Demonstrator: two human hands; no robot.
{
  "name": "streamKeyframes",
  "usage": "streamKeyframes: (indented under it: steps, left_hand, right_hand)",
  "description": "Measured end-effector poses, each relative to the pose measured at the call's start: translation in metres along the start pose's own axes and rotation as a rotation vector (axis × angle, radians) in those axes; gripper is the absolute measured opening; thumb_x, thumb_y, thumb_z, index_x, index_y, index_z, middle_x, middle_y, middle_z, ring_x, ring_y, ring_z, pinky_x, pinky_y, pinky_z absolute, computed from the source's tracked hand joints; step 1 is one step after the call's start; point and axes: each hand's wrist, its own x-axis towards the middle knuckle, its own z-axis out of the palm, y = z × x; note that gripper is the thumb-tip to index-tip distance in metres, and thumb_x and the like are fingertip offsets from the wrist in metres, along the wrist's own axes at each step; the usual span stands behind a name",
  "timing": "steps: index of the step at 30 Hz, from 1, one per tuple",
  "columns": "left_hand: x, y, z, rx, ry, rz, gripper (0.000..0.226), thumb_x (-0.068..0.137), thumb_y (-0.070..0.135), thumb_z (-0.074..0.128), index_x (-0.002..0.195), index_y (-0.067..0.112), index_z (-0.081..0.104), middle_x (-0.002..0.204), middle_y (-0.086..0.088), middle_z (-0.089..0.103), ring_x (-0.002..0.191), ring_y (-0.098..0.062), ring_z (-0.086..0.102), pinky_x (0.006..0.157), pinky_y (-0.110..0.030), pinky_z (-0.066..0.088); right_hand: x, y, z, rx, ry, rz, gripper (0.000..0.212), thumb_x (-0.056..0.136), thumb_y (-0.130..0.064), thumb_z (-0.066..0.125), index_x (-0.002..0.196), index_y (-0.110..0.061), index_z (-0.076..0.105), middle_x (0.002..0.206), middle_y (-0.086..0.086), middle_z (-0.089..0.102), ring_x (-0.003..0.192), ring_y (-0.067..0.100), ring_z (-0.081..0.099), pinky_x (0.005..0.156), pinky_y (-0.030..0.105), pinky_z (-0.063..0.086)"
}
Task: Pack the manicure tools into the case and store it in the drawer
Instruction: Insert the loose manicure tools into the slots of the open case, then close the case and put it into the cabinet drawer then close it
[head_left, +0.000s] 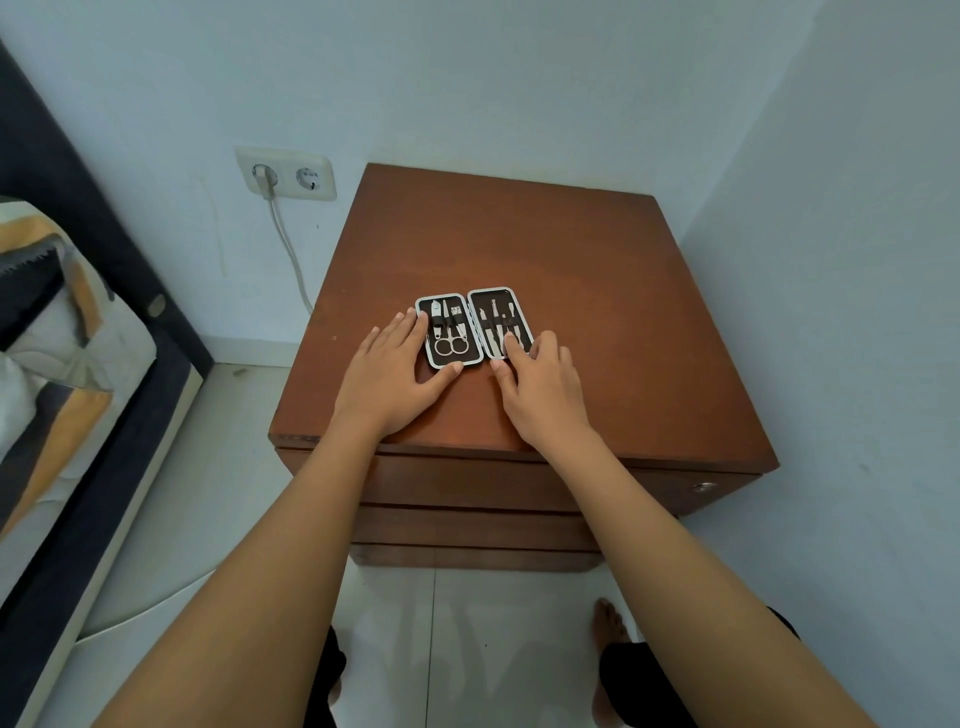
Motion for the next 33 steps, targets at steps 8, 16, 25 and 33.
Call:
streamKeyframes:
  steps: [8, 16, 25, 33]
  left_hand:
    - [0.000, 0.001, -0.002, -0.030, -0.008, 0.000, 0.080, 0.087, 0.063, 0.039, 0.149, 0.017, 0.018, 0.158, -0.001, 0.017, 0.145, -0.013, 0.012, 0.118, -0.033, 0.006]
    - [0.012, 0.006, -0.019, -0.067, -0.088, -0.033, 0.096, 0.076, 0.065, 0.056, 0.149, 0.019, 0.014, 0.154, -0.002, 0.026, 0.141, -0.022, 0.023, 0.111, -0.044, 0.019]
    - [0.026, 0.022, -0.019, -0.225, -0.169, -0.027, 0.100, 0.071, 0.064, 0.064, 0.147, 0.015, 0.022, 0.139, -0.007, 0.033, 0.130, -0.025, 0.028, 0.109, -0.042, 0.027]
    - [0.012, 0.040, 0.006, -0.464, 0.113, -0.118, 0.048, 0.080, 0.039, 0.068, 0.120, 0.016, 0.057, 0.096, 0.002, 0.045, 0.090, -0.018, 0.052, 0.083, -0.033, 0.046]
  right_hand:
    - [0.004, 0.008, 0.000, 0.251, 0.026, 0.008, 0.044, 0.096, -0.032, 0.039, 0.139, -0.021, 0.036, 0.107, 0.008, 0.044, 0.096, 0.022, 0.047, 0.085, 0.036, 0.042]
    - [0.039, 0.019, -0.019, 0.365, -0.087, 0.302, 0.016, 0.084, -0.014, 0.050, 0.072, -0.007, 0.056, 0.084, 0.013, 0.058, 0.079, 0.029, 0.054, 0.069, 0.029, 0.039]
    - [0.064, 0.017, -0.044, 0.197, -0.112, 0.267, 0.019, 0.091, -0.007, 0.037, 0.107, 0.000, 0.045, 0.118, 0.022, 0.048, 0.101, 0.041, 0.051, 0.081, 0.043, 0.042]
    - [0.036, 0.032, -0.050, 0.305, 0.124, -0.245, 0.012, 0.089, -0.002, 0.046, 0.095, -0.007, 0.056, 0.101, 0.010, 0.051, 0.088, 0.023, 0.053, 0.079, 0.028, 0.043]
